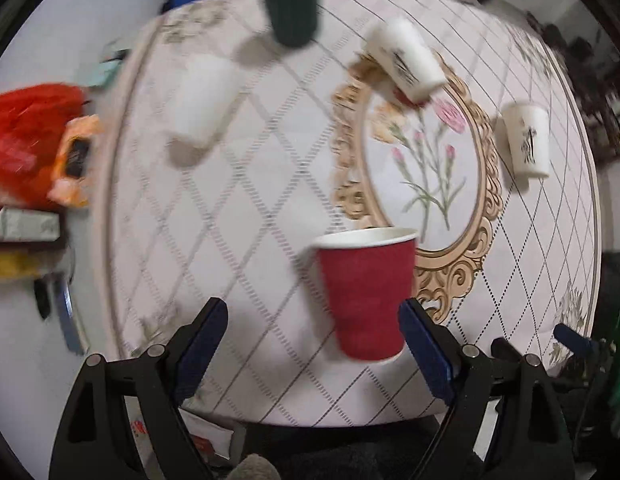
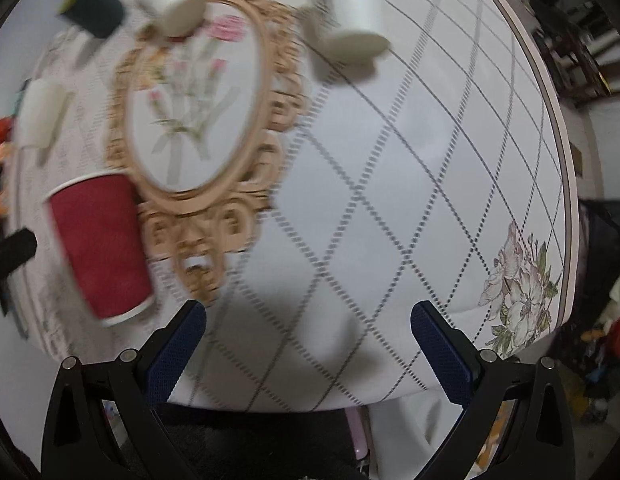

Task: Flip cup upside down
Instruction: 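Lift the red cup with the left tool and carry it toward the right tool, then grasp the red cup with the right tool while the left tool holds it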

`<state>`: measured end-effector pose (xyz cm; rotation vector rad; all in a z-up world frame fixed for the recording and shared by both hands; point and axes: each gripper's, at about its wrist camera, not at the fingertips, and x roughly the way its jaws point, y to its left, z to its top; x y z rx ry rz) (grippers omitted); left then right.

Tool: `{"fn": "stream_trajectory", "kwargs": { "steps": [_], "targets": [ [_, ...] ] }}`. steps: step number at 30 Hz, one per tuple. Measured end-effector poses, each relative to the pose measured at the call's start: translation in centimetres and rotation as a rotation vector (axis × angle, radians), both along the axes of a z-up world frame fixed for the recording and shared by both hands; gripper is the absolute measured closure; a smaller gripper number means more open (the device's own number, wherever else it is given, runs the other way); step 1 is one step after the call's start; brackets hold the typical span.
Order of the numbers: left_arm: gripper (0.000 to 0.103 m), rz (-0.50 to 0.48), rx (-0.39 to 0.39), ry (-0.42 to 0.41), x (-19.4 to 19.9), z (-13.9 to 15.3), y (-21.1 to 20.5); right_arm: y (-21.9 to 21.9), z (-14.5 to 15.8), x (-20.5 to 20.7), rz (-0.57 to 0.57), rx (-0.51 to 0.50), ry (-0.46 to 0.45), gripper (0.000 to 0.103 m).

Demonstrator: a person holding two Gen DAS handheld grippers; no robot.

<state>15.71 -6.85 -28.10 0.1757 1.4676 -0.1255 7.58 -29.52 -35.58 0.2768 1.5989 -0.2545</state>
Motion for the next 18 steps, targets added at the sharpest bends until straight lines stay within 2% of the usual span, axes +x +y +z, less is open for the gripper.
{"fn": "stream_trajectory", "kwargs": {
  "steps": [5,12,16,18],
  "targets": [
    [0.016,0.102,-0.004,-0.021,-1.3,0.7,4.6,5.1,3.2,0.4,0.100,0.072,-0.051,0.000],
    [0.016,0.226,-0.048,-0.033,-3.5,0.5,10.8,10.2,7.2,2.4,0.240,0.059,-0.100,0.000],
    [0.016,0.268,-0.051,-0.049,-3.9,0.0,13.3,13.1,8.4,3.4,0.342,-0.005,-0.096,0.000],
    [0.016,0.277,-0.028,-0.069,-3.9,-0.7,14.3,15.2,9.2,3.9,0.486,-0.095,-0.123,0.000]
  ]
}}
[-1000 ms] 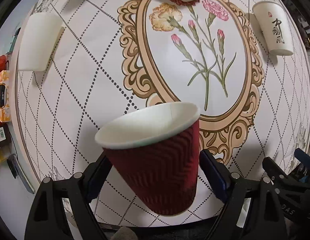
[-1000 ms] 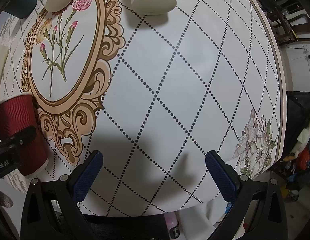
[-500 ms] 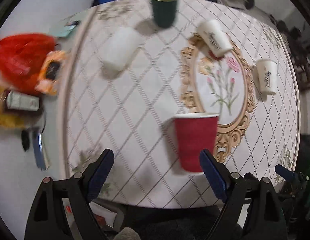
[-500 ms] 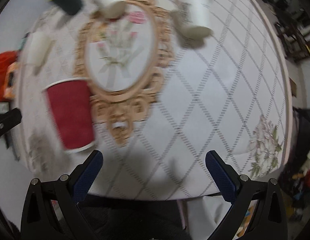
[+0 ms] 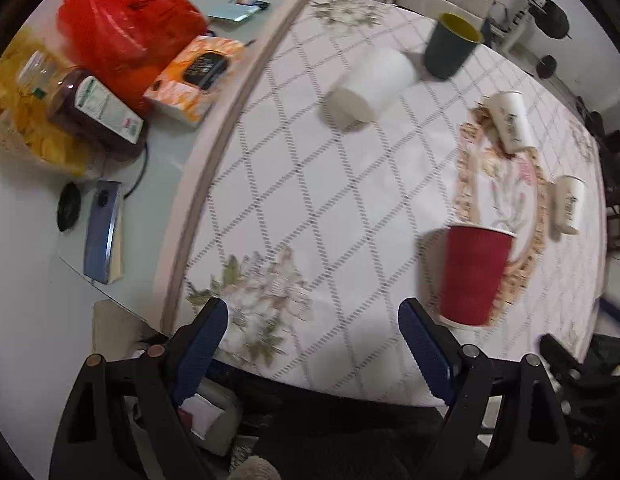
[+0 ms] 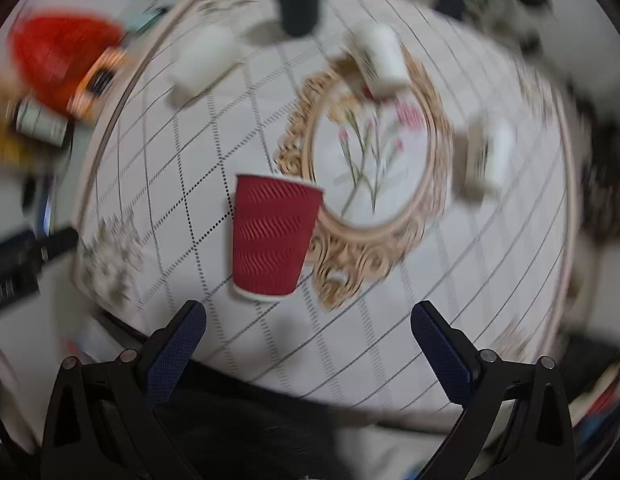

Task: Flip cup upside down
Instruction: 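Grasp the red cup with the right tool while the left tool holds it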

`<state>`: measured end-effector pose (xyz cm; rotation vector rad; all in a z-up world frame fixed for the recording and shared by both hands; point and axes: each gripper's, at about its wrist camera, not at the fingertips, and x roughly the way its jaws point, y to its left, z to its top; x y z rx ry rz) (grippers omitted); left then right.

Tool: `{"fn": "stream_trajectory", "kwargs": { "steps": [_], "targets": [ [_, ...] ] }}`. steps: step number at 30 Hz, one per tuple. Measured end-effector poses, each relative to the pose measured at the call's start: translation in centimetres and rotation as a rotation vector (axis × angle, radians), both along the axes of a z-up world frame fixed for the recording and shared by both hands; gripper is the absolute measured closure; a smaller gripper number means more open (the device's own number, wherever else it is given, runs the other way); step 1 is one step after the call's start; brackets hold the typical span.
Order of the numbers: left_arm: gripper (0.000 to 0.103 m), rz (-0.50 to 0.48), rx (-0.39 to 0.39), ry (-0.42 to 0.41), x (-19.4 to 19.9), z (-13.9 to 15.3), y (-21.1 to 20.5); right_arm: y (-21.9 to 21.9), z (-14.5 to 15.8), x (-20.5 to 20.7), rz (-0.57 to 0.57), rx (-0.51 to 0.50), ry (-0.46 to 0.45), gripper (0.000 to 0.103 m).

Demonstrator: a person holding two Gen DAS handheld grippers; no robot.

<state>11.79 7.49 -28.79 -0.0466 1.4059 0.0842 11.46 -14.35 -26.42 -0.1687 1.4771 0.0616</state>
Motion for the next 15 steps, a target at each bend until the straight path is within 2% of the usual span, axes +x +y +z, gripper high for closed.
{"fn": "stream_trajectory", "kwargs": {
  "steps": [1,4,7,8,10,12,15],
  "targets": [
    [0.016,0.005,0.005,-0.007,0.0,-0.4,0.5,0.9,0.1,0.1,0.087,-0.053,-0.024,0.000],
    [0.016,0.022,0.028,-0.004,0.2,-2.3,1.6,4.9,-0.2,-0.3,0.454,-0.262,-0.075,0.000],
    [0.016,0.058,0.038,0.033,0.2,-4.7,2.5,8.1,-2.0,-1.8,0.855,-0.470,-0.083,0.000],
    [0.016,0.069,0.026,0.051,0.1,-5.3,2.7,9.0,-3.2,-2.8,1.035,-0.559,-0.077,0.000],
    [0.016,0.099,0.001,0.089,0.0,-6.7,2.9,9.6,-5.2,-4.8,1.330,-0.683,-0.067,0.000],
    [0.016,0.118,0.007,0.107,-0.1,-7.7,2.7,9.2,-7.1,-6.3,1.587,-0.783,-0.031,0.000],
    [0.015,0.154,0.009,0.123,-0.3,-8.5,2.4,7.2,-9.6,-8.4,1.973,-0.898,0.021,0.000]
  ]
}}
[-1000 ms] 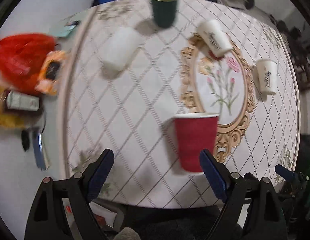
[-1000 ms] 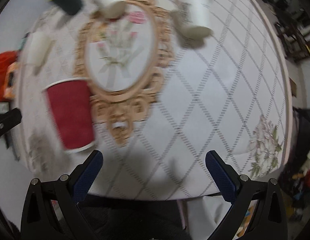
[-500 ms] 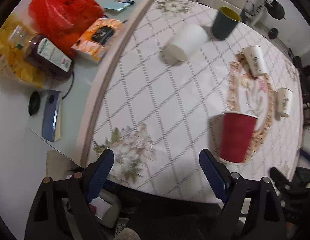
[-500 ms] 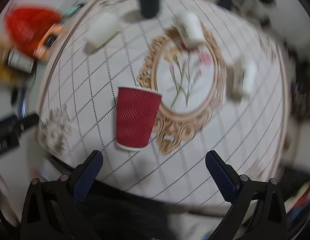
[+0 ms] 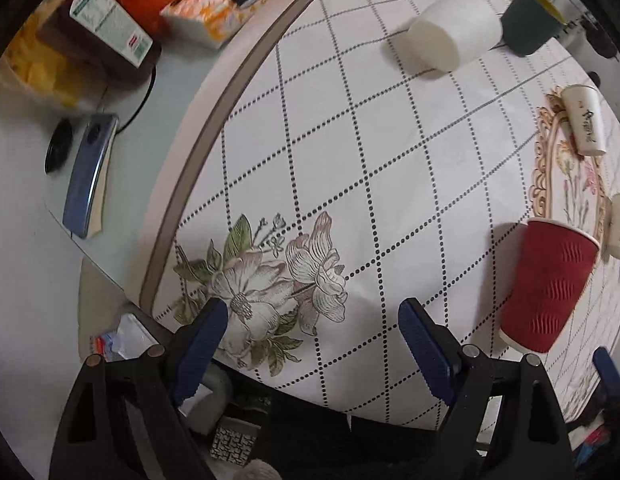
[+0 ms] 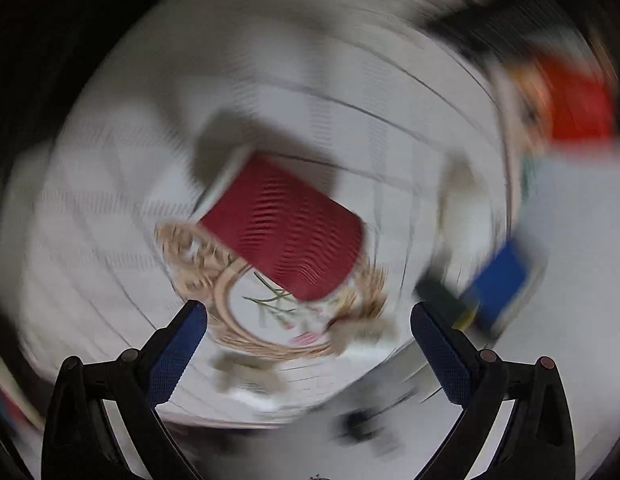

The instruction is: Flip cup upside down

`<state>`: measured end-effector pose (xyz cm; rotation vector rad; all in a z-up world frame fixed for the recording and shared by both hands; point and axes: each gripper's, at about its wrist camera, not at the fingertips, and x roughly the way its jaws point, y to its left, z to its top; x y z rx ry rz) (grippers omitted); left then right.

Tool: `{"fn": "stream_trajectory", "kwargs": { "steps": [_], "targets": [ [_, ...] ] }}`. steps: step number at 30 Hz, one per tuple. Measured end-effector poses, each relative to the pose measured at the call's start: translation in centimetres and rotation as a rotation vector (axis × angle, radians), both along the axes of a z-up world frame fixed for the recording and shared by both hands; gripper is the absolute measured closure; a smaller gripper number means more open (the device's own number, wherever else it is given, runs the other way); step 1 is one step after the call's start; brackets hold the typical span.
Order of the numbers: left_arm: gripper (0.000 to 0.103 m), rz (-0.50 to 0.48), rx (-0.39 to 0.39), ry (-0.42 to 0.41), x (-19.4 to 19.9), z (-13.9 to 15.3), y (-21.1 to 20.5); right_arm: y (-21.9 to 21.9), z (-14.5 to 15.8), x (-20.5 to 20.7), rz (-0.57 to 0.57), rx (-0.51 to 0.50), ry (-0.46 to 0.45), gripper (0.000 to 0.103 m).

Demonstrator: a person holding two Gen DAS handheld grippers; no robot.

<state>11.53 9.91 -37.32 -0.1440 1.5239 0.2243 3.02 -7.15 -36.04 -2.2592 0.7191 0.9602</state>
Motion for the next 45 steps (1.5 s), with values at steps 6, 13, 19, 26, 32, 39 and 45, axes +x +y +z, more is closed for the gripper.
{"fn": "stream_trajectory", "kwargs": {
  "steps": [6,13,19,26,32,39,45],
  "targets": [
    [0.015,0.072,-0.026,0.027,-0.3,-1.7,-0.3,-5.4,-2.5,0.3,0.559,-0.227,0.083,0.000],
    [0.015,0.122,-0.036,0.033,-0.8,-2.6,-0.3,-8.1,-3.7,3.6,0.873,-0.315,0.134,0.006],
    [0.016,0.141,-0.041,0.039,-0.9,-2.9,-0.1,-7.4,-4.3,4.7,0.867,-0.335,0.197,0.008],
    [0.016,0.144,-0.035,0.045,-1.0,-3.3,0.0,-7.4,-5.9,4.8,0.893,-0.339,0.203,0.008],
    [0.016,0.144,-0.028,0.051,-0.5,-3.0,-0.5,-7.0,-6.9,4.8,0.872,-0.327,0.210,0.014],
    [0.016,0.144,-0.024,0.056,-0.6,-3.2,-0.2,-6.0,-7.4,5.4,0.840,-0.314,0.215,0.017],
    [0.016,0.141,-0.018,0.052,-0.5,-3.1,-0.2,-5.5,-7.3,5.8,0.828,-0.301,0.220,0.018]
  ]
}}
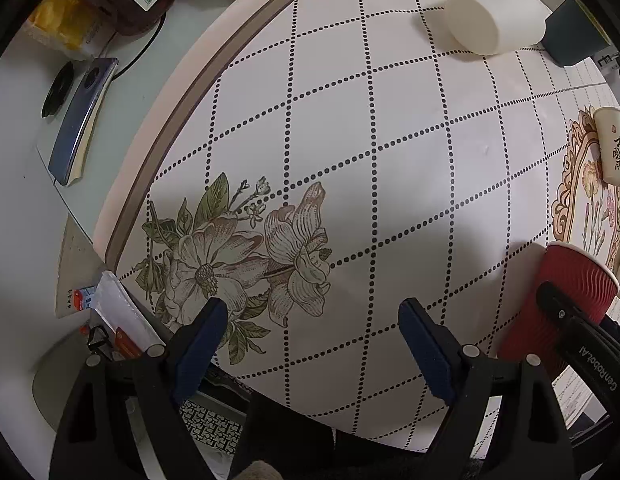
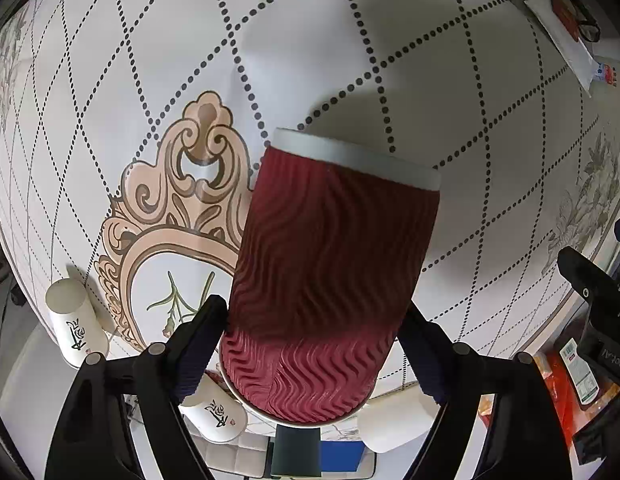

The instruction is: Flip cup upside down

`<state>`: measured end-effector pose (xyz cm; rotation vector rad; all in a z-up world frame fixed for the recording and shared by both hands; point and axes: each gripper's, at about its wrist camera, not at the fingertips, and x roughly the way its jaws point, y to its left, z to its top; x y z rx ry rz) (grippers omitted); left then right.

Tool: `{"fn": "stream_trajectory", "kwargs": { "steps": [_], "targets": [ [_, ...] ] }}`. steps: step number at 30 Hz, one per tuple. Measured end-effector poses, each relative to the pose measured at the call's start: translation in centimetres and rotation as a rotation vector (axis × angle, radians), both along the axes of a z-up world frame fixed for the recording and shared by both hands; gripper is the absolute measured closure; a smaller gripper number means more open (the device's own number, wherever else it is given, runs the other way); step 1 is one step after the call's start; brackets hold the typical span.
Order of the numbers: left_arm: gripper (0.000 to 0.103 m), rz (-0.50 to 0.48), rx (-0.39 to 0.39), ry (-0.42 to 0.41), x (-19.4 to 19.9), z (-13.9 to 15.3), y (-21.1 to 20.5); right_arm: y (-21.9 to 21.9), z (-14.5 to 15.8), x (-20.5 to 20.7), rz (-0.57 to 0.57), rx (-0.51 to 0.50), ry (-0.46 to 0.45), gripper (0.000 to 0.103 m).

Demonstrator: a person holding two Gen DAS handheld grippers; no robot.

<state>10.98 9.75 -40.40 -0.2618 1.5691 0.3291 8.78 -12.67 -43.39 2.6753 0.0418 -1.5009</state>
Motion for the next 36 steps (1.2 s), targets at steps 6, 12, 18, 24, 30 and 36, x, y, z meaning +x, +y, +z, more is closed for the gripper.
{"fn": "stream_trajectory", "kwargs": {
  "steps": [6,12,18,24,30,36],
  "targets": [
    [0.016,-0.002,0.002,0.000,0.0,0.1,0.3,1.6,0.5,-1.4,-0.058,0.060,-0.002,0.019],
    [0.016,-0.016,0.015,-0.005,0.2,0.4,0.4,3.9,0.8,-1.1,-0.171,0.098,-0.005,0.019],
    [0.016,-0.033,0.026,-0.008,0.8,0.8,0.3,6.3,1.5,-0.5,-0.432,0.149,-0.005,0.019],
    [0.016,-0.063,0.033,-0.013,1.8,1.2,-0.3,8.7,2.7,1.9,-0.817,0.222,-0.001,0.019],
    [0.016,-0.115,0.044,-0.020,3.0,1.7,-1.9,8.9,3.4,5.0,-1.194,0.290,0.016,0.019],
    [0.016,-0.173,0.052,-0.023,4.2,2.1,-3.9,7.5,3.5,7.1,-1.493,0.317,0.025,0.019]
  ]
}}
